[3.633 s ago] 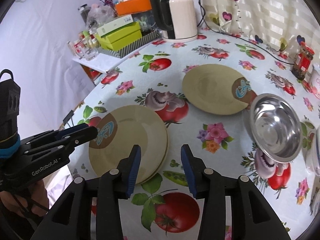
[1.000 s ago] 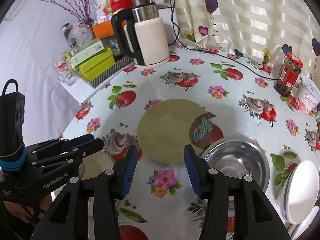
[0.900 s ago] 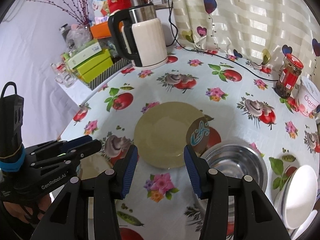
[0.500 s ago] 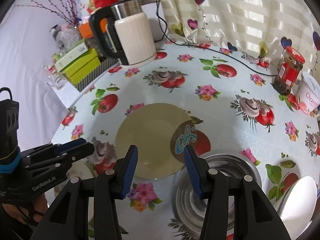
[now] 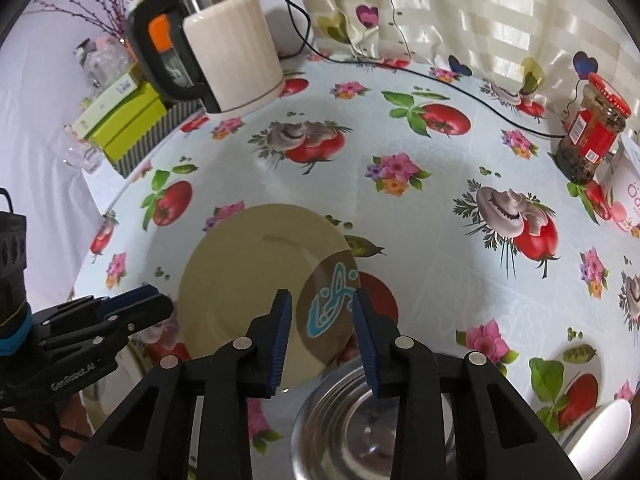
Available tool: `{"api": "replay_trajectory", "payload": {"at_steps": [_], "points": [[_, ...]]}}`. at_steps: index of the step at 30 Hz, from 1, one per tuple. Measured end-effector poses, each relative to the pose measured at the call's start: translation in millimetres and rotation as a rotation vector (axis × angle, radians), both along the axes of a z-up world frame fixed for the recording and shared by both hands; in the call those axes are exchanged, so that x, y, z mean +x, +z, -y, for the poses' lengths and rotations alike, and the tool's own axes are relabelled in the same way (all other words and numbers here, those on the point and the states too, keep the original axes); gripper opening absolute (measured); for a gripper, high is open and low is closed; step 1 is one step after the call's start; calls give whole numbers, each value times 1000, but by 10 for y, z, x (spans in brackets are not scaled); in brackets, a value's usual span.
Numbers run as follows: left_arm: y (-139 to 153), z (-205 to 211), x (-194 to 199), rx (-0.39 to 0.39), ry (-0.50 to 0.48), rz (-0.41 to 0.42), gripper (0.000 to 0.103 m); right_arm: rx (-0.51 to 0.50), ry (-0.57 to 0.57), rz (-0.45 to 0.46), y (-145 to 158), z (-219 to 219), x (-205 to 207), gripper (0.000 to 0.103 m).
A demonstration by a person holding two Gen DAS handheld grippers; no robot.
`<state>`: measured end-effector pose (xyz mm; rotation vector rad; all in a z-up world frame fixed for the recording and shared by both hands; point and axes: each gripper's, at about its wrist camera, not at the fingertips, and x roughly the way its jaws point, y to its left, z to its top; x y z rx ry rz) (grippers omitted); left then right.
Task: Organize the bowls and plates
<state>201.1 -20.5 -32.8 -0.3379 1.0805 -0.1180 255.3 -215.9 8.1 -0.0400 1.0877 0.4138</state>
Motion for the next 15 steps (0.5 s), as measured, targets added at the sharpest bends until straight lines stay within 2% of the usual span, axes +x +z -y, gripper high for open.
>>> {"api": "replay_trajectory", "payload": {"at_steps": [10,15], "points": [[-135,7,66,-32,2,-44,26,-38,-3,-47,-150,-22,129,30],[-178,30,89,-45,-2,-57,26,-46,2,-72,-215,-30,170,27]]}}
